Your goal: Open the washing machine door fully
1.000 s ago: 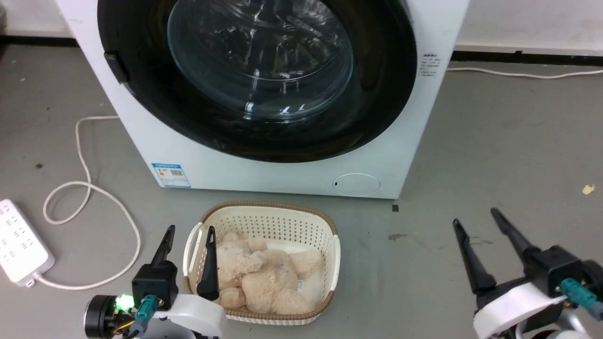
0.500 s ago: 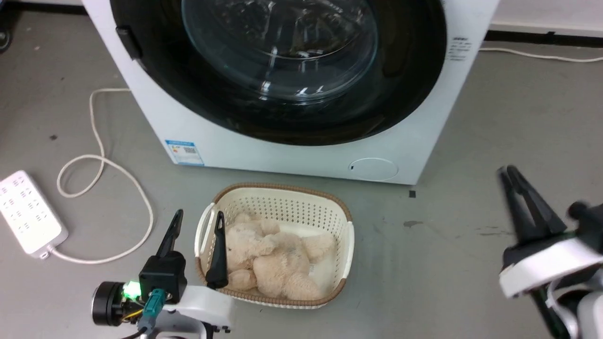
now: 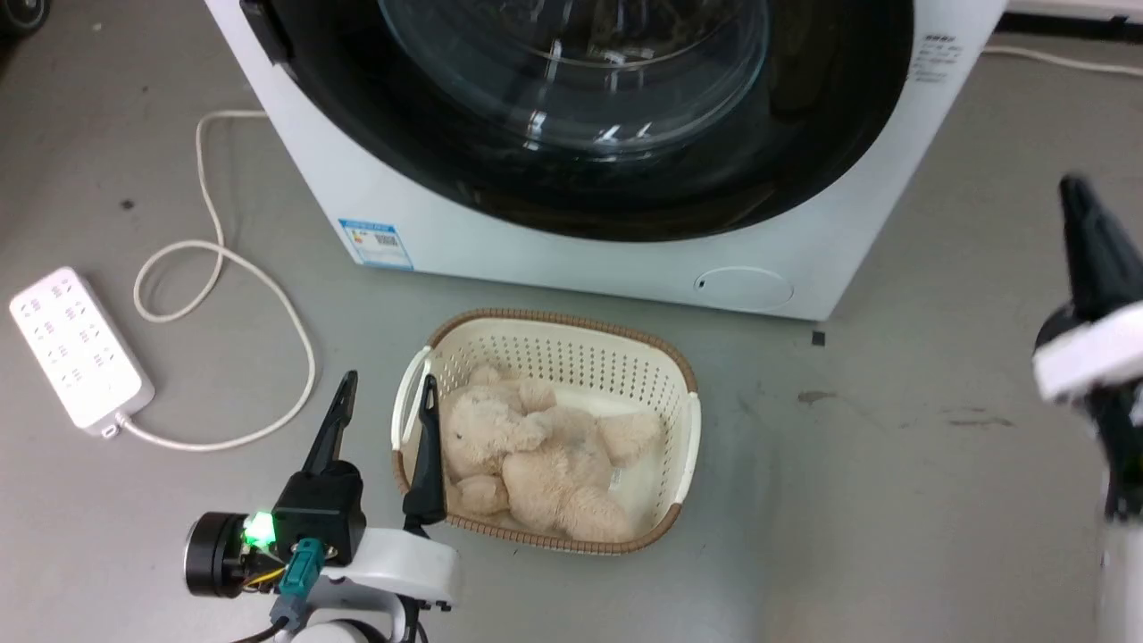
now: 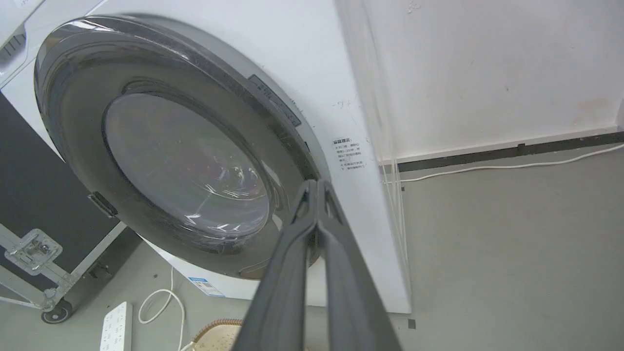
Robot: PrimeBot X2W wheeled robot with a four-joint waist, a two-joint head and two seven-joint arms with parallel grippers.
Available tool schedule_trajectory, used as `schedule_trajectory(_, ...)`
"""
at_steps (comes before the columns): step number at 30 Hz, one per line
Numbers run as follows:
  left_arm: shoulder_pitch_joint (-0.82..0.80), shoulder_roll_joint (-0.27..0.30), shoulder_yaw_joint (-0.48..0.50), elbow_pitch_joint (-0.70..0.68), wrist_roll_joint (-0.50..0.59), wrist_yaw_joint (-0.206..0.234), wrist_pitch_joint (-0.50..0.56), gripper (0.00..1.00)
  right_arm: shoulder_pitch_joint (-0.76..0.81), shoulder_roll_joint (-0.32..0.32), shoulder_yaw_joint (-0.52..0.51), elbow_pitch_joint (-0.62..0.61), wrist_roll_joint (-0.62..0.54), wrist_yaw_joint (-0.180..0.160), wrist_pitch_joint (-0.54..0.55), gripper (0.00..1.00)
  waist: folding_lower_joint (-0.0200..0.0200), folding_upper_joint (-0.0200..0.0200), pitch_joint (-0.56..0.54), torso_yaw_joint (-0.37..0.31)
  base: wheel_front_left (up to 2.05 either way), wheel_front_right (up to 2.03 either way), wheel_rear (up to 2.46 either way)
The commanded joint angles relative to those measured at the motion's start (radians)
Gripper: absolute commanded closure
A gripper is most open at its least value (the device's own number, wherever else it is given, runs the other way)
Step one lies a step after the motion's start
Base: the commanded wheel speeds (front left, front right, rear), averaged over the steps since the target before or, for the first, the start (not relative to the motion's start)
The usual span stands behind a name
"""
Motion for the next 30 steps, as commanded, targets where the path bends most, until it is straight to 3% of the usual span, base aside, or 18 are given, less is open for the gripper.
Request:
schedule_trajectory(1, -0.024, 0.001, -0.008, -0.006, -0.004, 0.011, -0.014, 0.0, -0.066, 0.022, -0.031, 0.02, 0.044, 0.0, 0.032, 1.0, -0.0002, 0.0, 0.018, 0.009, 0.0, 0.0, 0.0)
schedule_trajectory(2, -0.034, 0.001, -0.014, -0.01, -0.004, 0.016, -0.02, 0.0, -0.146, 0.042, -0.079, 0.063, 0.084, 0.0, 0.09, 1.0, -0.0002, 0.0, 0.039, 0.017, 0.0, 0.0, 0.0)
schedule_trajectory(10, -0.063, 0.001, -0.032, -0.017, -0.009, 0.033, -0.037, 0.0, -0.355, 0.061, -0.203, 0.215, 0.13, -0.001, 0.257, 1.0, -0.0002, 0.0, 0.094, 0.041, 0.0, 0.0, 0.0)
schedule_trajectory(18, -0.088, 0.002, -0.05, -0.025, -0.008, 0.046, -0.054, 0.0, -0.535, 0.051, -0.321, 0.346, 0.092, -0.001, 0.44, 1.0, -0.0002, 0.0, 0.142, 0.073, 0.0, 0.0, 0.0)
schedule_trajectory(30, -0.121, 0.002, -0.092, -0.041, -0.015, 0.074, -0.079, 0.0, -0.777, 0.062, -0.48, 0.441, 0.049, -0.001, 0.61, 1.0, -0.0002, 0.0, 0.213, 0.125, 0.0, 0.0, 0.0)
